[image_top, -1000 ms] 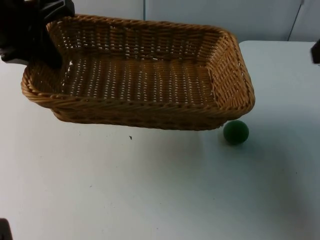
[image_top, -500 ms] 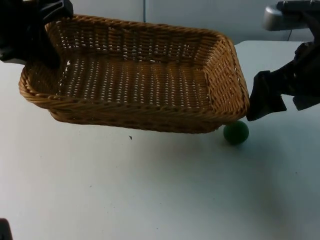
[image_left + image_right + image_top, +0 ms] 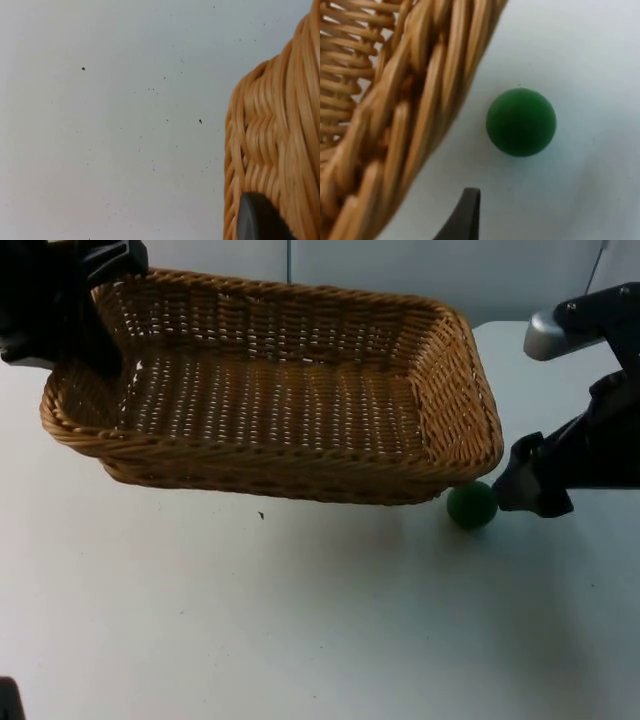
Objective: Pick up the basket with the left hand and place the ball into the basket with the right hand.
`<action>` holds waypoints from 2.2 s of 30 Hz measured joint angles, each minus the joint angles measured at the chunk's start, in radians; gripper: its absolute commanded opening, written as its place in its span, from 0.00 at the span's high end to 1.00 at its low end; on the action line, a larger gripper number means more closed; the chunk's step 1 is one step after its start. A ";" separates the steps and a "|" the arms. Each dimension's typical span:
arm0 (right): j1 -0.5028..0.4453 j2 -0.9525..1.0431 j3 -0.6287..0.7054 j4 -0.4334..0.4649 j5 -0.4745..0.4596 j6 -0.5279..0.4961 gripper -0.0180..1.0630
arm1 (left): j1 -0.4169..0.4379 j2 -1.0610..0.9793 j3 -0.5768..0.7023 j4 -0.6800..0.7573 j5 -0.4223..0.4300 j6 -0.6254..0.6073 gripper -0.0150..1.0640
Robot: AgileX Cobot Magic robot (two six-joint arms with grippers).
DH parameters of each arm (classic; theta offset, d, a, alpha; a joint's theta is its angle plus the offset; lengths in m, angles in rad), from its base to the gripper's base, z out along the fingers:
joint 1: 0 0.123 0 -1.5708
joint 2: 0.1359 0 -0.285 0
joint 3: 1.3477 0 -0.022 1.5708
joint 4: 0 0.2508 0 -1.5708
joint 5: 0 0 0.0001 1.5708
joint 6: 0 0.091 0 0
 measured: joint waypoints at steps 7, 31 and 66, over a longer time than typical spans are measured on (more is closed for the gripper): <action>0.000 0.000 0.081 0.000 -0.200 -0.007 0.16 | 0.000 0.000 0.000 0.000 0.000 0.000 0.99; -0.061 0.027 0.149 -0.436 -0.416 0.302 0.16 | 0.000 0.000 0.000 -0.004 0.002 0.000 0.99; -0.184 0.340 -0.009 -0.969 -0.692 0.651 0.22 | 0.000 0.000 0.000 -0.004 -0.020 0.001 0.99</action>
